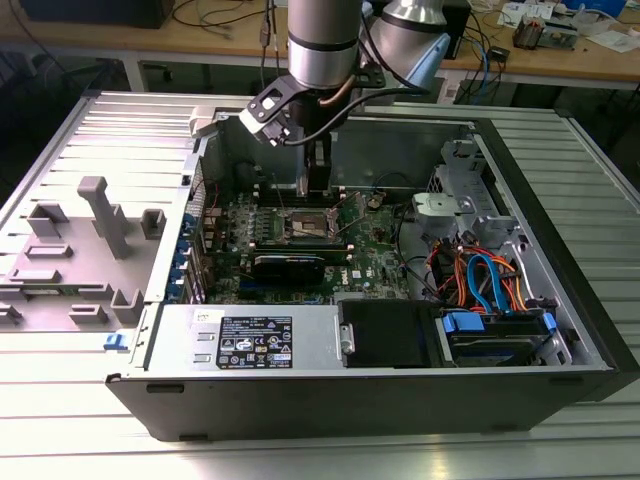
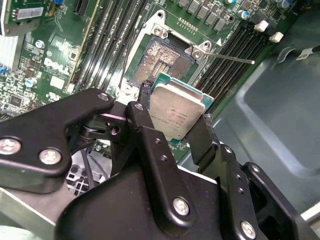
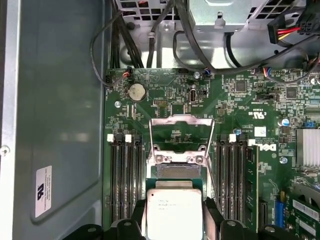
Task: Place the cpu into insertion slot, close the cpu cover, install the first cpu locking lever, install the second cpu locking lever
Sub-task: 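Place the cpu into insertion slot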
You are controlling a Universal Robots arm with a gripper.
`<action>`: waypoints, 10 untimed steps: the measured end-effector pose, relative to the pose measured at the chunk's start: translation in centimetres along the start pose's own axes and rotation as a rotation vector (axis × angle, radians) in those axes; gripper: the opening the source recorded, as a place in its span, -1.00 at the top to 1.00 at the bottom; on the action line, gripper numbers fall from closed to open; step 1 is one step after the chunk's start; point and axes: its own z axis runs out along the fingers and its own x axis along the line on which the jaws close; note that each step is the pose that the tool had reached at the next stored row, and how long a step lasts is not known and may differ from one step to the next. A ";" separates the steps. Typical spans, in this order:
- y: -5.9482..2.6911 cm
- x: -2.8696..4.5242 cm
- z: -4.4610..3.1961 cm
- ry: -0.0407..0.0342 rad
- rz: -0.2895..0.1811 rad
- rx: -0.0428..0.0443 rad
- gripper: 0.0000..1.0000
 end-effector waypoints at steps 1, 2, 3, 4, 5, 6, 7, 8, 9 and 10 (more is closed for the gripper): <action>-0.01 0.00 0.13 0.0031 0.000 0.0000 -0.08; -0.02 -0.01 0.25 0.0048 0.000 -0.0001 -0.08; -0.05 -0.01 0.34 0.0063 0.000 -0.0001 -0.08; -0.11 -0.02 0.42 0.0085 0.000 -0.0002 -0.08; -0.18 -0.02 0.50 0.0112 0.000 -0.0014 -0.08; -0.30 -0.02 0.70 0.0145 0.000 -0.0024 -0.08; -0.35 -0.04 0.84 0.0152 0.000 -0.0026 -0.08; -0.37 -0.10 0.98 0.0157 0.000 -0.0028 -0.08; -0.39 -0.17 1.20 0.0159 0.000 -0.0032 -0.08; -0.39 -0.25 1.48 0.0161 0.000 -0.0032 -0.08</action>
